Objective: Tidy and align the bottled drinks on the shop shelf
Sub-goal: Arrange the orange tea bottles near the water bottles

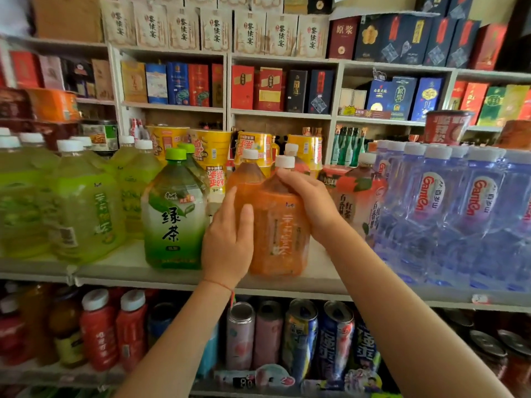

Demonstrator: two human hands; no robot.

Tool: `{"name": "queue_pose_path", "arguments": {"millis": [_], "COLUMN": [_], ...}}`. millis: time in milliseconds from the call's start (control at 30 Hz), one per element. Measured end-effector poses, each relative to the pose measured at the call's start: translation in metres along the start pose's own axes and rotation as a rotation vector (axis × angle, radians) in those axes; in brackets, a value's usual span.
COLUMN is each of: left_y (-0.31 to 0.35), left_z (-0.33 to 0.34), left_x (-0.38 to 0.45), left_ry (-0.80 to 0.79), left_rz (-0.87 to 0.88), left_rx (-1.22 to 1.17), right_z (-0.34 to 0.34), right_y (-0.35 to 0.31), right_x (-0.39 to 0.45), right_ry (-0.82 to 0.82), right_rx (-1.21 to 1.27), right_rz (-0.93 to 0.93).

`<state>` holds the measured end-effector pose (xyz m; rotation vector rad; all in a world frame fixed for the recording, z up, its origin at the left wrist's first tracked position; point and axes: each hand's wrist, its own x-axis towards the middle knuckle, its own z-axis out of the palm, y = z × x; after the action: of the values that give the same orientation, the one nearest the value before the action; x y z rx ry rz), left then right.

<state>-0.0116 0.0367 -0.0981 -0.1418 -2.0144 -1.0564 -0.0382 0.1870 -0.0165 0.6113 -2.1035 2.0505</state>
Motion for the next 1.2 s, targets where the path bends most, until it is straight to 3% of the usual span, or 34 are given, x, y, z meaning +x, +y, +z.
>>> {"name": "queue_pose_path", "arguments": {"millis": [267, 567, 833, 933, 1200], "left_y": [-0.001, -0.003, 0.015, 0.016, 0.013], "left_z": [0.0, 0.003, 0.0, -0.005, 0.001], "left_x": [-0.004, -0.006, 0.008, 0.022, 0.02], "left_ry": [0.009, 0.098, 0.221, 0.195, 0.204], "left_rz": [-0.014, 0.213, 0.543, 0.541, 0.503], "left_rx": [-0.073, -0.059, 0.327, 0.427, 0.471], "right_z": [0.018, 0.036, 0.044, 0.036, -0.004], "right_y": [0.007, 0.004, 0.01, 0.008, 0.034], "right_x": [0.0, -0.004, -0.005, -0.007, 0.032], "right_ry": [0.013, 0.076, 0.094, 0.058, 0.361], "right_rx": [-0.014, -0.068, -0.161, -0.182, -0.575], "right_rz": [-0.134, -0.156, -0.033, -0.021, -0.093]}}
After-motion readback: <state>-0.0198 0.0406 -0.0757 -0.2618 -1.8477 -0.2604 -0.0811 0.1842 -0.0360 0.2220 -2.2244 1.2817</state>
